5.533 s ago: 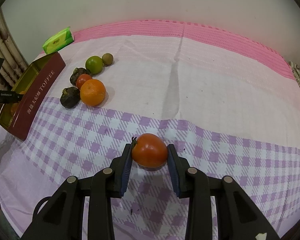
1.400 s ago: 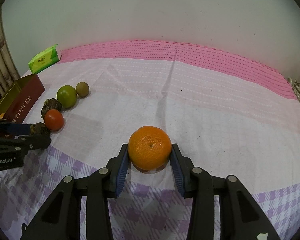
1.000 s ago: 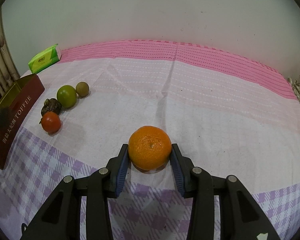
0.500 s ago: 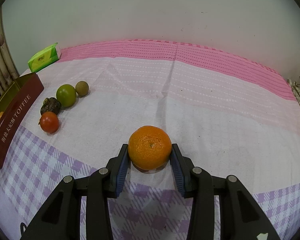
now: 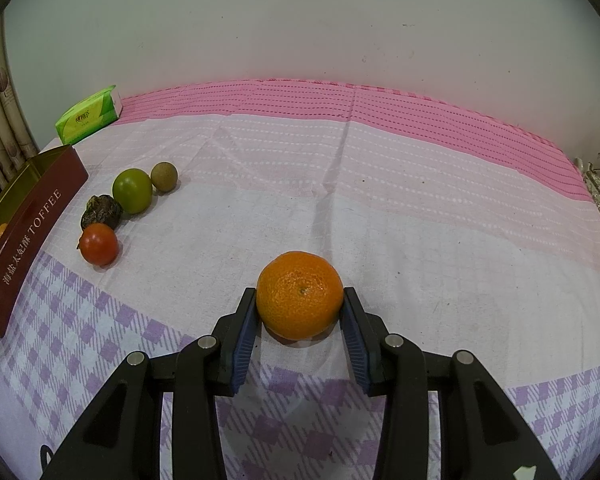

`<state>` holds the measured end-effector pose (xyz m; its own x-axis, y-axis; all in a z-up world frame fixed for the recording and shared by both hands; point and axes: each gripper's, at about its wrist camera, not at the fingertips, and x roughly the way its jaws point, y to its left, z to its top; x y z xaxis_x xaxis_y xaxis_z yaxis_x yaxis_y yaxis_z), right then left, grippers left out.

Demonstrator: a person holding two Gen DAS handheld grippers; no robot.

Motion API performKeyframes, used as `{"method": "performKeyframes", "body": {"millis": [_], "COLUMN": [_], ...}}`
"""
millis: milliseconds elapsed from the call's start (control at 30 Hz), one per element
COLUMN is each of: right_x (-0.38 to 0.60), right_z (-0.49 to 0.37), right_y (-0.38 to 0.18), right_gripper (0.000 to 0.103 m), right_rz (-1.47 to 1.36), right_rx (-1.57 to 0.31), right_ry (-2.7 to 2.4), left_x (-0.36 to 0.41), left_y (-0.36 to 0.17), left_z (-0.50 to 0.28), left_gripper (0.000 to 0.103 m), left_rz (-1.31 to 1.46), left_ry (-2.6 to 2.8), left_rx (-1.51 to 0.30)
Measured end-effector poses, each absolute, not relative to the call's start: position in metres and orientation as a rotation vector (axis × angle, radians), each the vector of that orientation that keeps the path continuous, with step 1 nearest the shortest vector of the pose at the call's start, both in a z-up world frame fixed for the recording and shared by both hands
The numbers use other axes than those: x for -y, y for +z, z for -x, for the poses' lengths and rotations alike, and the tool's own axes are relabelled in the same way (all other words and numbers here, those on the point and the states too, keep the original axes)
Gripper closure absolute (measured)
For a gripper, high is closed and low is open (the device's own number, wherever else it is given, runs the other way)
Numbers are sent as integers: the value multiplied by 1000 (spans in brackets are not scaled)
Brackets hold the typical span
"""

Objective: Organize fruits
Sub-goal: 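Place the dark brown fruit in the tray with the left tool while the right tool holds the tangerine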

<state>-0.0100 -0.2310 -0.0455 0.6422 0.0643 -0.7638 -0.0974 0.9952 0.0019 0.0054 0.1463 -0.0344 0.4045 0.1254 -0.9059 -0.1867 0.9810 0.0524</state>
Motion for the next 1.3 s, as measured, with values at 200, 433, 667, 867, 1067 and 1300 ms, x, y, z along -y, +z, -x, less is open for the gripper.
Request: {"method": "performKeyframes", "body": {"millis": [200, 433, 667, 867, 1067, 1300], "right_x": [231, 231, 233, 231, 231, 227], "right_z": [10, 10, 10, 9, 9, 5], "right_y": [-46, -46, -46, -46, -46, -45], "right_gripper": [64, 64, 64, 64, 64, 65], "right_rz": [41, 41, 34, 44, 49, 68], "right_rx": [-869, -869, -868, -868, -868, -891], "right_ry": [92, 92, 95, 92, 90, 79], "left_x": [-144, -125, -133, -132, -133, -134], "left_y": [-29, -37, -41, -44, -40, -23], "left_z": [-4, -3, -1, -3, -2, 4], "left_gripper": [62, 62, 62, 61, 55, 40], "left_rz": [88, 36, 59, 38, 66, 78], "left_ry": [150, 103, 140, 132, 104, 86], "left_rx": [-1138, -1160, -1178, -1199, -1204, -1165]}}
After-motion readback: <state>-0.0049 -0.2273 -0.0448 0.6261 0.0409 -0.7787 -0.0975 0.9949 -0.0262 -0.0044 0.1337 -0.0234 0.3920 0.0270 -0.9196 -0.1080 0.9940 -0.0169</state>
